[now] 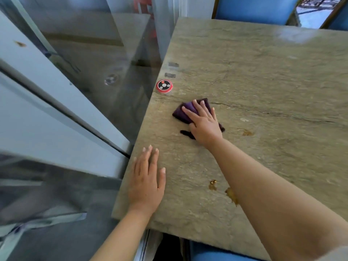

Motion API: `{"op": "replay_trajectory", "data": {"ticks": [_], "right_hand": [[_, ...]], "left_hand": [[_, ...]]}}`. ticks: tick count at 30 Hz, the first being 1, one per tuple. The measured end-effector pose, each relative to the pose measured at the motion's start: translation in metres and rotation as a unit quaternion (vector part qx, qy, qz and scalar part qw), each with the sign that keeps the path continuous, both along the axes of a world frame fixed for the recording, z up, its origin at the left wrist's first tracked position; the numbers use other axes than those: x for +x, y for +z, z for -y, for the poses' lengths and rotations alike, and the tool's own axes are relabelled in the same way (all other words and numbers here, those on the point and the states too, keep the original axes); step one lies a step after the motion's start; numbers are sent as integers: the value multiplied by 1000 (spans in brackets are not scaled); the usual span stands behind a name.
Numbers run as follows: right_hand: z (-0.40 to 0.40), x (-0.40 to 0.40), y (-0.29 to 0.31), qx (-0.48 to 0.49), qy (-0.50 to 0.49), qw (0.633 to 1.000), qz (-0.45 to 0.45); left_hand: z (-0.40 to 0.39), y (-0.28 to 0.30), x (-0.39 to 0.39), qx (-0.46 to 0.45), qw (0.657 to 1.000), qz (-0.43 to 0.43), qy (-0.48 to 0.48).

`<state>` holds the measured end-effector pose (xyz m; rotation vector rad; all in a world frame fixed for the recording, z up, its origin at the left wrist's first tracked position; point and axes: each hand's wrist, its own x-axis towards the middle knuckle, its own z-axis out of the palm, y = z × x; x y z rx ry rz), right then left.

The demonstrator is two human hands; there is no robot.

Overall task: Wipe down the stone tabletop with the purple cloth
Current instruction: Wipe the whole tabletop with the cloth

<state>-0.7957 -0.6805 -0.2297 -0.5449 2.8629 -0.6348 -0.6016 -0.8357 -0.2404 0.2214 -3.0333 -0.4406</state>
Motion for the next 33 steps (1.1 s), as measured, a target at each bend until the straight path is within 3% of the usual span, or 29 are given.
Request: {"op": "replay_trajectory", "data": {"ticks": [2, 4, 7, 10, 12, 16, 19, 21, 25, 27, 30, 32, 33], "right_hand": [[33, -11, 1, 20, -54, 998, 12], [64, -12, 2, 23, -18, 999, 17], [83, 8, 2, 5, 127, 992, 10], [55, 30, 0, -20, 290, 956, 37], [24, 29, 3, -57, 333, 938, 77], [-18, 2, 1, -90, 200, 973, 71], [2, 8, 2, -32, 60, 998, 11], [22, 28, 4, -11, 52, 999, 3], [9, 71, 1, -46, 203, 978, 29], [-15, 84, 0, -90, 228, 967, 66], [-41, 92, 13, -225, 150, 937, 220], [-57, 88, 25, -300, 41, 907, 293], [-66, 84, 31, -312, -10, 907, 282]], "left_hand": [[-1, -5, 7, 16, 1000, -13, 17], [-1, -5, 2, 49, 997, -28, 44], [-3, -4, -2, 72, 993, -67, 61], [-3, -2, 0, 90, 988, -109, 65], [-3, -2, 0, 84, 988, -115, 64], [-2, -4, -1, 72, 989, -114, 66], [-1, -6, -2, 70, 988, -123, 67], [-2, -6, -2, 76, 986, -130, 67], [-2, -5, -1, 78, 986, -136, 61], [-4, -4, -2, 78, 986, -131, 67], [-18, 7, -10, 130, 973, -133, 139], [-43, 18, -23, 132, 978, -116, 109], [-58, 20, -29, 111, 987, -95, 64]]}}
